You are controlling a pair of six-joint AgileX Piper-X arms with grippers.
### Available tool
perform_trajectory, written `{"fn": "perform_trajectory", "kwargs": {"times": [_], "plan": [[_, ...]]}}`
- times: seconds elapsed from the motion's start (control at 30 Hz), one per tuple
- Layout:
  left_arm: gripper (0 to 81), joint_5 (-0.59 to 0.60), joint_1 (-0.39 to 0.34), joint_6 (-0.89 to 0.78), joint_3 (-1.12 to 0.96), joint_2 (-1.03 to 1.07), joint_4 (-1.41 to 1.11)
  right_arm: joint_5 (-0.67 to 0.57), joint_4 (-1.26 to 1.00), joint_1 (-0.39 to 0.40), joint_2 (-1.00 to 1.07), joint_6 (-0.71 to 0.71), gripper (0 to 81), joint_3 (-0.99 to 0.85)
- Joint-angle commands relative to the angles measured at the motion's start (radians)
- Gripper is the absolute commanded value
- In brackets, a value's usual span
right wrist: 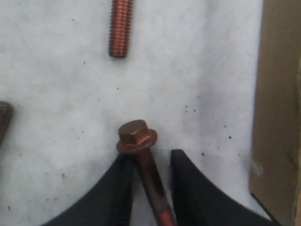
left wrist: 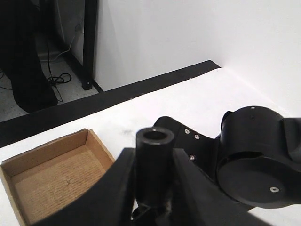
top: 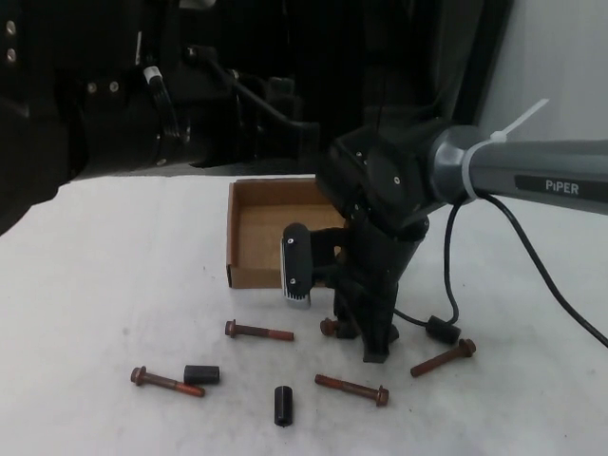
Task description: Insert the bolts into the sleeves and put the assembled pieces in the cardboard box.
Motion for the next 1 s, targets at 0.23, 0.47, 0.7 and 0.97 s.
{"fn": "perform_trajectory", "kwargs": {"times": [0.23,0.47,0.7,0.97], "plan": [[0.8,0.007,-0.004,0.020,0.010,-0.025,-0.024,-0.085,-0.008,0.001,0.036,0.066,0.2,0.001],[0.8,0.007,-0.004,0.020,0.147,-0.089,-0.118,-0.162,0.046,0.001,0.012,0.177,0.2,0.001],[0.8,0.007,-0.005,0.079,0.309,-0.163,-0.208,-0.231,0.055,-0.003,-0.074,0.280,0.2,0.006],[0.8,0.056,-0.012,0.081,0.483,-0.278,-0.356,-0.324,-0.057,-0.002,-0.257,0.385,0.2,0.073]]}}
